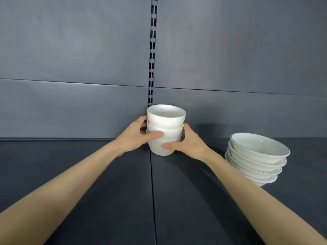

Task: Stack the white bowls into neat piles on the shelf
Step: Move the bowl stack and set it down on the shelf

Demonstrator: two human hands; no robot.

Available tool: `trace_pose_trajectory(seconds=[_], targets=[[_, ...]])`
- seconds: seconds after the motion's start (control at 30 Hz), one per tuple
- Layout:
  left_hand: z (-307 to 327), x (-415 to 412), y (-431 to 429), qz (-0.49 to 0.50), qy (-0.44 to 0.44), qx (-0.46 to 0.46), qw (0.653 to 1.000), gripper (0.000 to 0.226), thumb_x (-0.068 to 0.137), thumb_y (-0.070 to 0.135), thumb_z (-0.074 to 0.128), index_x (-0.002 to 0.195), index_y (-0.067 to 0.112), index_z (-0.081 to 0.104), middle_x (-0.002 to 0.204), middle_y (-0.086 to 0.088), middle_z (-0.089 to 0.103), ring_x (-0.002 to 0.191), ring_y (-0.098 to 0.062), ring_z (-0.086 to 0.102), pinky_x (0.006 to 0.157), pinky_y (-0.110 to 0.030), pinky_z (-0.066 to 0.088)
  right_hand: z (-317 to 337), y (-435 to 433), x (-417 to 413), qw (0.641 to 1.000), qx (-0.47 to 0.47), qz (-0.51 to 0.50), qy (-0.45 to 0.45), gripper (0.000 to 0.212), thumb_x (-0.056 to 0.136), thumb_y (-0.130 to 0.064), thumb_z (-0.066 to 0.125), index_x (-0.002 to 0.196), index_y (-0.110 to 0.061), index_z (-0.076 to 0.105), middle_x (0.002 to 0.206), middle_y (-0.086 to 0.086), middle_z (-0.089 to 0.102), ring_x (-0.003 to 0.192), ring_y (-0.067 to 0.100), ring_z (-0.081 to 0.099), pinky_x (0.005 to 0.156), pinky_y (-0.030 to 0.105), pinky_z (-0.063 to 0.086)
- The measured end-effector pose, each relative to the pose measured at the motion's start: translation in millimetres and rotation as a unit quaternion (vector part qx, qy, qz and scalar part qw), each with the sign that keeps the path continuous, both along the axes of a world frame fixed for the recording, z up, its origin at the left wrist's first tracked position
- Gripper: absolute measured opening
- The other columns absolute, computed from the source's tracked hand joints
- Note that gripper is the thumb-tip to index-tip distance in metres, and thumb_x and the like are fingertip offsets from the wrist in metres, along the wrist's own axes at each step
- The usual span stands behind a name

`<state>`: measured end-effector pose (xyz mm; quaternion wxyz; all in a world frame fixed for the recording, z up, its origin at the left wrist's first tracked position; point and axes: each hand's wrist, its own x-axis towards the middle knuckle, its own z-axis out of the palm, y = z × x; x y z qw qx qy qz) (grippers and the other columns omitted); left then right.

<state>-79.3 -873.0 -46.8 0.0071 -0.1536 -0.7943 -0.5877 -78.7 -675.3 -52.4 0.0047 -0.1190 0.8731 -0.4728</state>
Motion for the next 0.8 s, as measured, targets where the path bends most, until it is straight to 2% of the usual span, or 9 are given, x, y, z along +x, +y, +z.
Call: trace_pose_trajectory(seconds=[0.1,0.23,0.4,0.5,0.6,0.7,0.8], targets=[[1.2,3.5,0.1,0.005,-0.001,0.028,1.0,0.063,0.079,0.017,0.075,0.134,0.021,0.046,0.117,0.006,0.064,0.103,-0.012,0.066,0.081,-0.03,0.058,-0.8,1.2,-5.8,1.0,-0.024,-0.001,0.006,0.088,0.054,-0.032,0.09,0.129,-0.022,0.045,0.121,-0.009,0.061,0.111,0.012,0.059,0.094,0.038,0.052],[7.5,13.1,-9.4,0.022,0.014,0.036,0.999,0.052,0.078,0.014,0.075,0.123,0.026,0.053,0.11,0.006,0.068,0.096,-0.005,0.066,0.068,-0.021,0.057,1.9,-7.6,-1.4,0.999,-0.041,0.001,0.016,0.083,0.054,-0.026,0.092,0.126,-0.021,0.049,0.119,-0.009,0.063,0.108,0.012,0.061,0.092,0.037,0.053],[25.3,34.6,-47.4,0.048,0.041,0.061,0.996,0.041,0.076,0.017,0.077,0.108,0.034,0.059,0.102,0.015,0.07,0.094,-0.002,0.067,0.071,-0.025,0.059,24.4,-44.6,11.5,0.997,-0.062,0.03,0.035,0.078,0.058,-0.021,0.091,0.126,-0.02,0.05,0.118,-0.007,0.064,0.106,0.011,0.062,0.089,0.033,0.055],[36.3,51.0,-81.1,0.064,0.06,0.073,0.993,0.035,0.075,0.016,0.078,0.101,0.034,0.061,0.1,0.013,0.07,0.094,-0.006,0.068,0.071,-0.029,0.06,36.7,-80.3,20.0,0.996,-0.065,0.044,0.041,0.083,0.053,-0.027,0.092,0.126,-0.02,0.051,0.116,-0.006,0.066,0.106,0.013,0.063,0.089,0.037,0.055],[42.3,68.0,-125.7,0.079,0.071,0.074,0.992,0.035,0.075,0.016,0.078,0.1,0.033,0.061,0.105,0.006,0.069,0.098,-0.011,0.067,0.075,-0.035,0.06,42.7,-125.5,29.7,0.994,-0.08,0.062,0.038,0.08,0.053,-0.025,0.092,0.122,-0.022,0.052,0.114,-0.006,0.067,0.104,0.013,0.065,0.087,0.04,0.057],[43.3,84.5,-181.2,0.086,0.079,0.07,0.991,0.035,0.076,0.016,0.078,0.101,0.032,0.06,0.106,0.006,0.067,0.099,-0.011,0.066,0.071,-0.032,0.061,43.6,-181.1,42.9,0.993,-0.081,0.076,0.037,0.076,0.057,-0.021,0.091,0.121,-0.025,0.051,0.114,-0.007,0.068,0.104,0.01,0.065,0.086,0.038,0.057],[41.1,99.0,-238.6,0.087,0.082,0.051,0.992,0.04,0.076,0.018,0.078,0.111,0.027,0.06,0.108,0.006,0.067,0.1,-0.01,0.065,0.069,-0.028,0.06,38.0,-238.2,57.1,0.993,-0.088,0.072,0.033,0.081,0.056,-0.022,0.091,0.126,-0.022,0.051,0.114,-0.007,0.068,0.105,0.011,0.065,0.089,0.037,0.056]])
